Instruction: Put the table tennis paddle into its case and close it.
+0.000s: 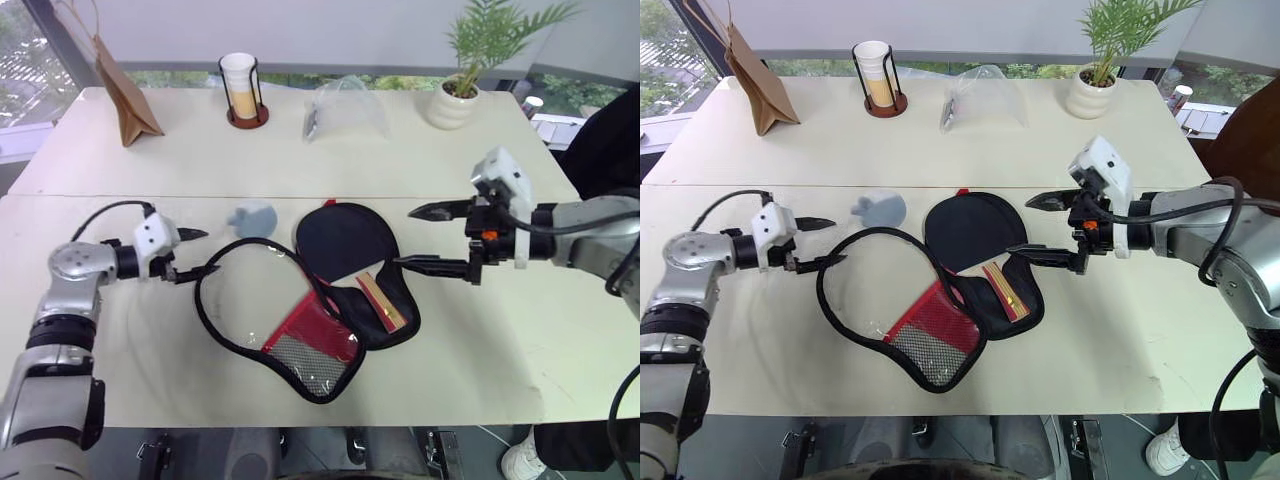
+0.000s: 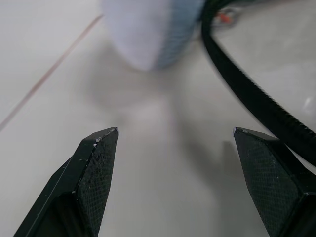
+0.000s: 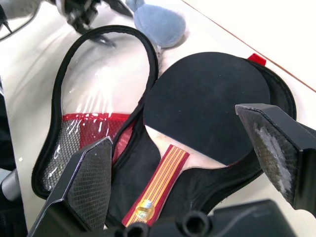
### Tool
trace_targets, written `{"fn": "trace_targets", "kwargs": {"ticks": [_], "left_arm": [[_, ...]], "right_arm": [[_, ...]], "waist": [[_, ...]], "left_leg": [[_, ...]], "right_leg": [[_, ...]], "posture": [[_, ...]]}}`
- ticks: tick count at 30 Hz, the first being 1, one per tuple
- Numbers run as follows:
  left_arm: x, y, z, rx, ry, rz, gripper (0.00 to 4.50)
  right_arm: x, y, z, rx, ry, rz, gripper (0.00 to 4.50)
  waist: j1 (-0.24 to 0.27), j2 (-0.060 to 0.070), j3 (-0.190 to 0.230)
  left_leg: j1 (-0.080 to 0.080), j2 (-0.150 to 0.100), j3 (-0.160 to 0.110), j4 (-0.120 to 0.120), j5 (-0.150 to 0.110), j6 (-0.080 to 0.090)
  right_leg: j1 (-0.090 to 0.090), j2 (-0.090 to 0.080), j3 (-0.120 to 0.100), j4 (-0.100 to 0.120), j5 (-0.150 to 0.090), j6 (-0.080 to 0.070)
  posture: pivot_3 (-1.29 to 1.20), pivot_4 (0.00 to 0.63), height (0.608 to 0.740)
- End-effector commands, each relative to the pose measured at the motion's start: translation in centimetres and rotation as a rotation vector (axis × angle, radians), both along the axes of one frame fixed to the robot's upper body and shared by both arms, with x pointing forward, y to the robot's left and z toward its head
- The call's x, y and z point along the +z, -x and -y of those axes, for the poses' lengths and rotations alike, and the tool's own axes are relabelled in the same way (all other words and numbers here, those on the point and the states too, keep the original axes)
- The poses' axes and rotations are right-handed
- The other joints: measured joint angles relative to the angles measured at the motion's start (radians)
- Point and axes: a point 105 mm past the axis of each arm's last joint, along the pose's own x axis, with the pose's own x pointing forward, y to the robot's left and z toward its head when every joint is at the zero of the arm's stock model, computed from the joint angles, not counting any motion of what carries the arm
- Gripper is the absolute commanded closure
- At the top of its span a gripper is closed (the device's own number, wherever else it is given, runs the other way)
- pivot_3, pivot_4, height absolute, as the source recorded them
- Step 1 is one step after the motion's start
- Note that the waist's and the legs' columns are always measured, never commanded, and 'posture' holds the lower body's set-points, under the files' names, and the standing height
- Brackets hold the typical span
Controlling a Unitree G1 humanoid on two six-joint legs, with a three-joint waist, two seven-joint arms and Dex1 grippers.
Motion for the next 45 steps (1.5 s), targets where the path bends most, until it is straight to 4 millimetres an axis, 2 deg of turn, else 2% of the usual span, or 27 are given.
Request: {"fn": "trace_targets", "kwargs": {"ticks": [1, 6, 12, 15, 18, 22, 25, 28, 36, 42, 45], "left_arm": [[0.1, 1.0, 1.4, -0.091, 0.022, -0.001, 0.65], [-1.4, 3.7, 5.1, -0.231, 0.086, -0.075, 0.65], [-1.1, 4.1, 8.3, -0.293, 0.145, -0.090, 0.65], [0.2, 3.7, 9.6, -0.308, 0.201, -0.076, 0.65], [2.6, 2.8, 10.2, -0.287, 0.279, -0.053, 0.65], [5.2, 2.3, 9.7, -0.260, 0.344, -0.055, 0.65], [6.7, 2.6, 9.2, -0.270, 0.356, -0.095, 0.65], [6.7, 3.5, 9.7, -0.319, 0.328, -0.148, 0.65], [5.9, 4.2, 13.9, -0.445, 0.327, -0.229, 0.65], [6.4, 2.4, 17.2, -0.423, 0.400, -0.201, 0.65], [5.6, 0.8, 19.0, -0.383, 0.391, -0.160, 0.65]], "right_arm": [[1.6, 0.4, 0.1, -0.001, -0.017, 0.061, 0.04], [2.1, 0.6, 0.5, -0.017, -0.031, 0.067, 0.04], [3.5, 2.2, 0.4, 0.028, -0.063, 0.069, 0.04], [3.6, 2.9, 0.8, 0.031, -0.032, 0.080, 0.04], [3.7, 2.8, 1.4, -0.011, -0.020, 0.096, 0.04], [3.5, 3.0, 1.5, -0.017, -0.019, 0.094, 0.04], [3.4, 3.0, 1.4, -0.018, -0.025, 0.097, 0.04], [3.4, 2.8, 1.3, -0.021, -0.029, 0.104, 0.04], [3.6, 2.3, 1.7, -0.040, -0.014, 0.133, 0.04], [4.4, 1.9, 2.6, -0.089, -0.014, 0.177, 0.04], [5.2, 1.1, 3.6, -0.151, -0.020, 0.214, 0.04]], "waist": [[-0.002, 0.000, 0.000], [-0.002, 0.001, 0.000], [0.004, 0.000, 0.000], [0.003, 0.000, -0.001], [0.002, 0.000, -0.001], [-0.002, 0.000, -0.001], [-0.014, 0.000, -0.001], [-0.021, 0.000, -0.001], [-0.018, 0.000, -0.001], [-0.018, 0.000, -0.001], [-0.018, 0.000, -0.001]], "left_leg": [[0.000, 0.000, 0.000, 0.000, 0.000, 0.000], [0.001, 0.000, 0.000, 0.000, 0.000, 0.000], [0.001, 0.000, -0.002, 0.001, 0.000, 0.000], [0.001, 0.000, -0.002, 0.002, 0.000, 0.000], [0.001, 0.000, -0.004, 0.004, 0.000, 0.000], [0.001, 0.000, -0.004, 0.009, -0.001, 0.002], [0.001, 0.001, -0.004, 0.010, -0.001, 0.002], [0.001, 0.001, -0.005, 0.010, -0.001, 0.002], [0.000, 0.000, -0.005, 0.012, -0.001, 0.002], [0.000, 0.000, -0.005, 0.012, -0.002, 0.003], [0.000, -0.001, -0.005, 0.013, -0.002, 0.003]], "right_leg": [[0.000, 0.000, 0.000, 0.000, 0.000, 0.000], [0.001, 0.000, 0.000, 0.000, 0.000, 0.000], [0.003, 0.000, 0.000, 0.000, 0.000, 0.000], [0.003, 0.000, 0.000, 0.000, 0.000, 0.000], [0.004, 0.000, -0.001, 0.001, 0.000, 0.000], [0.006, 0.001, -0.002, 0.002, 0.000, 0.000], [0.006, 0.001, -0.001, 0.002, 0.001, 0.001], [0.006, 0.001, -0.001, 0.003, 0.001, 0.001], [0.007, 0.000, -0.001, 0.003, 0.001, 0.001], [0.007, 0.001, -0.001, 0.003, 0.001, 0.001], [0.007, 0.001, -0.001, 0.003, 0.001, 0.001]], "posture": [[0.00, 0.150, 0.734], [0.00, 0.150, 0.734], [0.00, 0.150, 0.734], [0.00, 0.150, 0.734], [0.00, 0.150, 0.734], [0.00, 0.150, 0.734], [0.00, 0.150, 0.734], [0.00, 0.150, 0.734], [0.00, 0.150, 0.734], [0.00, 0.150, 0.734], [0.00, 0.150, 0.734]]}}
